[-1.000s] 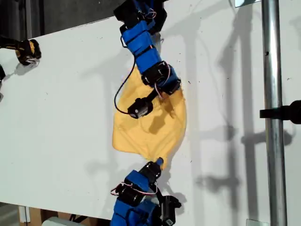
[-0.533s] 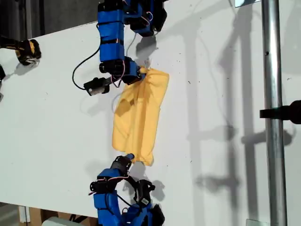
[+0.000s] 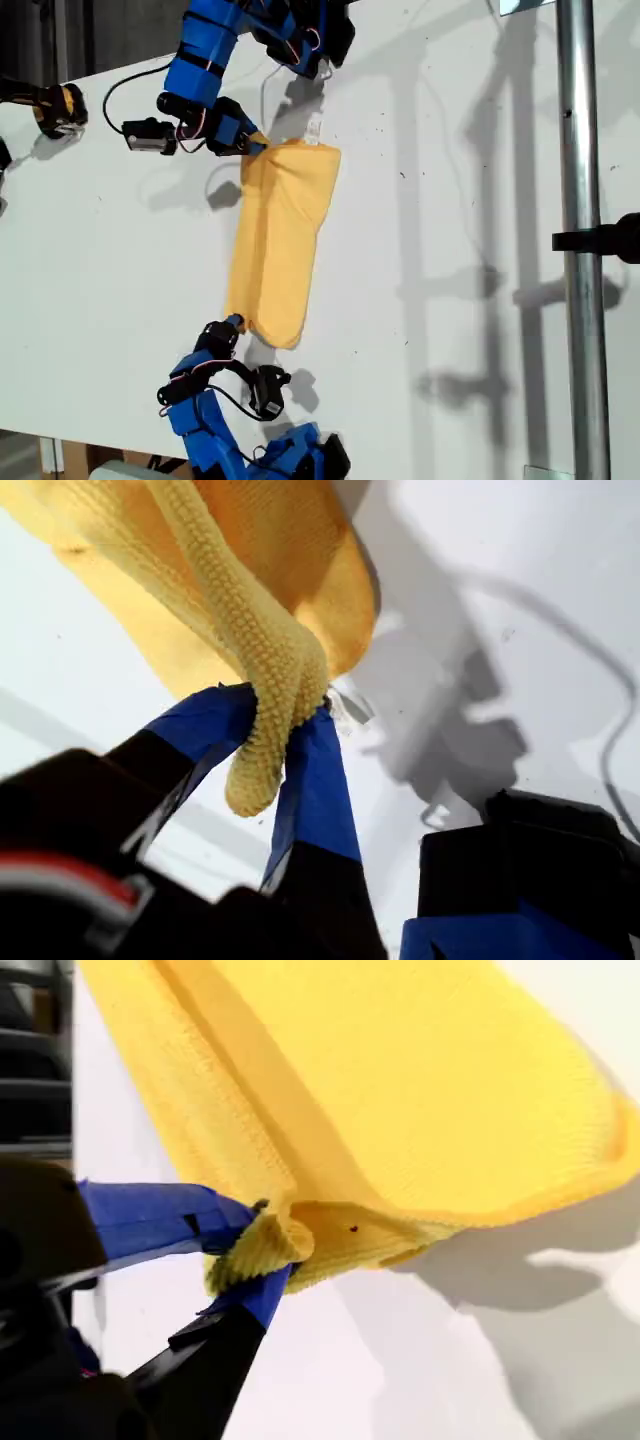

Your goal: Grasp corners of a towel and fold twice.

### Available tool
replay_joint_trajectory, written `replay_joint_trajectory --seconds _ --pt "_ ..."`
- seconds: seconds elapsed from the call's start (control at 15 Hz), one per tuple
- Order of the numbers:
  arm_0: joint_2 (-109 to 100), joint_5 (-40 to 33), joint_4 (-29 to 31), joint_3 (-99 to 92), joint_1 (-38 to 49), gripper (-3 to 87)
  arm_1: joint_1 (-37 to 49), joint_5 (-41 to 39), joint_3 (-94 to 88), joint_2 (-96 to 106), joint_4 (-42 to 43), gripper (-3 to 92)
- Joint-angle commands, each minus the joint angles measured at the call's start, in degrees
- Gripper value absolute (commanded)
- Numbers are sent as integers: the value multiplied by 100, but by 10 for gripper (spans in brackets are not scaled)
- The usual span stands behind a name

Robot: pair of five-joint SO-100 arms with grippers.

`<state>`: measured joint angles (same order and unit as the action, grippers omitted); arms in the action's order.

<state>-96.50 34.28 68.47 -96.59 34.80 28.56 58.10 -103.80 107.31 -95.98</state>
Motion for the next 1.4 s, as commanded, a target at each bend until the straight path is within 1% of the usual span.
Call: replay_joint_trajectory --seconds 0.0,0.07,0.2,0.33,0.4,0.47,0.6,0.87,1.0,1.33 --pt "229 -396 -62 896 369 -15 624 -475 123 580 70 -1" --pt "396 -527 0 1257 483 -15 844 -712 237 729 79 -1" --pt "457 -791 -70 1723 633 -15 1301 -1151 457 1037 149 -1" --pt "475 -914 -62 2021 712 -15 1679 -1512 694 1266 185 -1" --pt "519 -896 35 2048 694 -15 1661 -1564 729 1266 193 -1" --pt "536 -826 132 1942 633 -13 1459 -1538 615 1248 264 -1" --pt "536 -580 211 1450 422 -13 844 -1195 211 1248 334 -1" --pt "773 -53 229 738 -237 -13 -264 -255 -563 1204 369 -1" --pt "1002 211 325 633 -404 -15 -545 62 -1125 1169 510 -1" --pt "1512 422 308 492 -308 -15 -914 510 -2224 853 1521 -1"
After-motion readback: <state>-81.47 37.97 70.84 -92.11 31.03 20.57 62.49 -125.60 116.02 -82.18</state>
